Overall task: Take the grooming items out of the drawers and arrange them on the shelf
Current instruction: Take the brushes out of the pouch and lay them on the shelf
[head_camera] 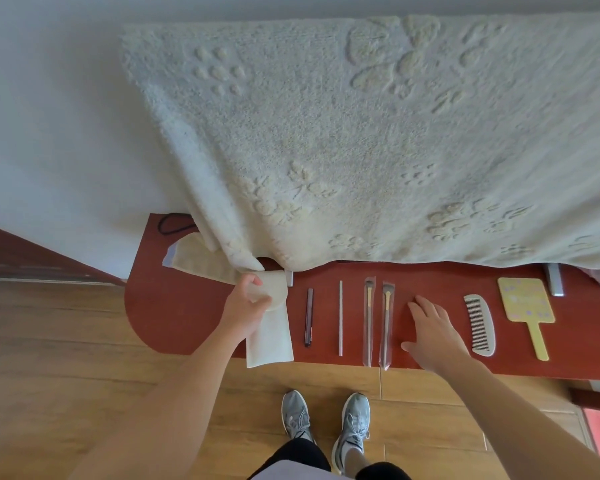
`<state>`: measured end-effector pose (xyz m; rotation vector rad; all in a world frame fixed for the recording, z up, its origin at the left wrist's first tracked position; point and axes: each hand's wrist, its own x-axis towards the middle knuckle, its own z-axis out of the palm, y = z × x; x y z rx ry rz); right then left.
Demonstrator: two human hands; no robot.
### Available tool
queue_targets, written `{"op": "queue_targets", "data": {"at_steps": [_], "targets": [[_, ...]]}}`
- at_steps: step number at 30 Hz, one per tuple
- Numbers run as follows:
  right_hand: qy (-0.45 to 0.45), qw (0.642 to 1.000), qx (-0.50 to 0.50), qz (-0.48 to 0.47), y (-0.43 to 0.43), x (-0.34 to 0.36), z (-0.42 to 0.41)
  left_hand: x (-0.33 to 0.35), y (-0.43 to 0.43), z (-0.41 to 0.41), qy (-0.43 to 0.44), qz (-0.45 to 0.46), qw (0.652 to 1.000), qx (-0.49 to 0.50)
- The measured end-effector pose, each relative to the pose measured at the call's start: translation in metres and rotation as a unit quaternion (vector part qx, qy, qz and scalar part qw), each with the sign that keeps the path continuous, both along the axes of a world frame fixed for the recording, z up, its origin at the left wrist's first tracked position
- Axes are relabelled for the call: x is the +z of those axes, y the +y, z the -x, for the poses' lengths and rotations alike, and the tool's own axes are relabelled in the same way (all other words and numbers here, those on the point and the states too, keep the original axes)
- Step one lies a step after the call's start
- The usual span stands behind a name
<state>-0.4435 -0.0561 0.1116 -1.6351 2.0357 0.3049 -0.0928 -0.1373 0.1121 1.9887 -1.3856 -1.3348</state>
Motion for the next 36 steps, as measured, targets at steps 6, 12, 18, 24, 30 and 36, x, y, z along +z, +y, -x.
{"op": "queue_targets", "data": {"at_steps": [6,12,18,24,30,36], "targets": [[-0.006,1.000,0.000,0.003,0.001,0.000,0.001,-0.001,0.001,-0.002,-0.016,0.006,1.000,-0.019],[-0.008,1.000,0.002,0.004,0.003,-0.001,0.002,-0.002,0.003,-0.004,-0.002,0.013,1.000,0.005],[-0.008,1.000,0.002,0.003,0.003,-0.001,0.003,-0.005,0.005,-0.003,0.011,0.021,0.999,0.024],[-0.010,1.000,-0.002,0.002,0.003,0.000,0.002,-0.003,0.007,-0.011,0.055,0.001,0.997,0.053],[-0.008,1.000,0.002,0.002,0.003,0.000,0.002,0.009,0.012,-0.009,0.083,-0.012,0.996,0.036],[-0.011,1.000,0.001,0.002,0.005,0.000,0.002,0.012,0.012,-0.007,0.092,-0.005,0.995,0.041]]}}
